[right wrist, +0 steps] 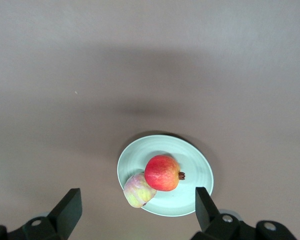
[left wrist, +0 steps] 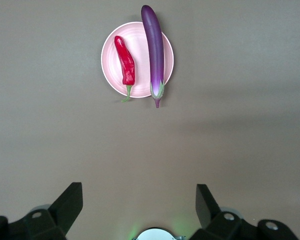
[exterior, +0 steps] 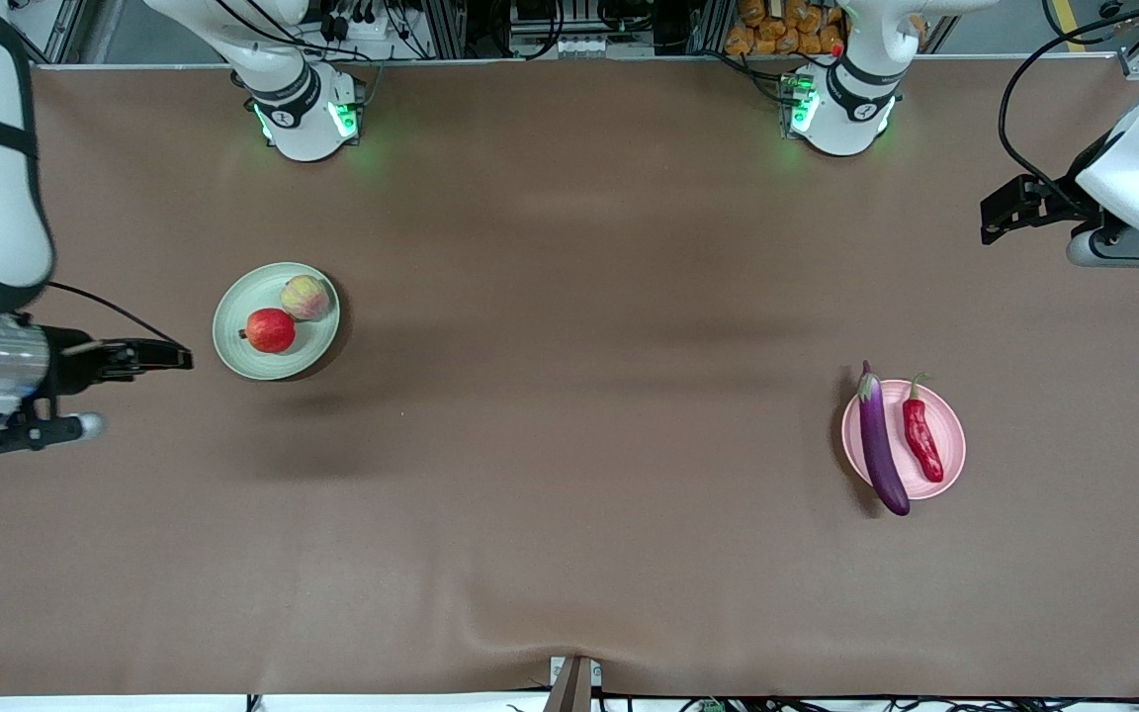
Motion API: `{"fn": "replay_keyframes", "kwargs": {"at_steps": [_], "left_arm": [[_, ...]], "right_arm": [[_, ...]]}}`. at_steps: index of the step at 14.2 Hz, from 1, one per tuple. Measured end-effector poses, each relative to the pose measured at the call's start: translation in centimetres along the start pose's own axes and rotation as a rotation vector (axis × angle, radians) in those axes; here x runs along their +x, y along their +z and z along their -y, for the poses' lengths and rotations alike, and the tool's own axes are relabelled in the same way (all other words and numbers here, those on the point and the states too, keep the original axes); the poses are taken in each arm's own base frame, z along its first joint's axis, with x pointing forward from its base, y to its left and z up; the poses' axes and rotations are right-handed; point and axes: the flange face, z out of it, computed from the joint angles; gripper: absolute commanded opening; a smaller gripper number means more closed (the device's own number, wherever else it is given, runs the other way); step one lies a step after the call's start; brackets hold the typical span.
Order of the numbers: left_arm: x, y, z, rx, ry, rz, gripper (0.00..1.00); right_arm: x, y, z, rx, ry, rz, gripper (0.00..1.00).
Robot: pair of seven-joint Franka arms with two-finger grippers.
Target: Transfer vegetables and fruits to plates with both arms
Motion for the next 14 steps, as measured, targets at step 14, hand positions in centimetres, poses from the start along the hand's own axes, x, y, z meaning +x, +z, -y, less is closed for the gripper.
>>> {"fn": "replay_keyframes", "kwargs": {"at_steps": [14], "left_arm": [[-0.1,-1.8,-0.3,0.000,0.005,-0.027,1.00]], "right_arm": [[-17.0,-17.3,4.4,-0.165,0.048,-0.107,1.00]]}}
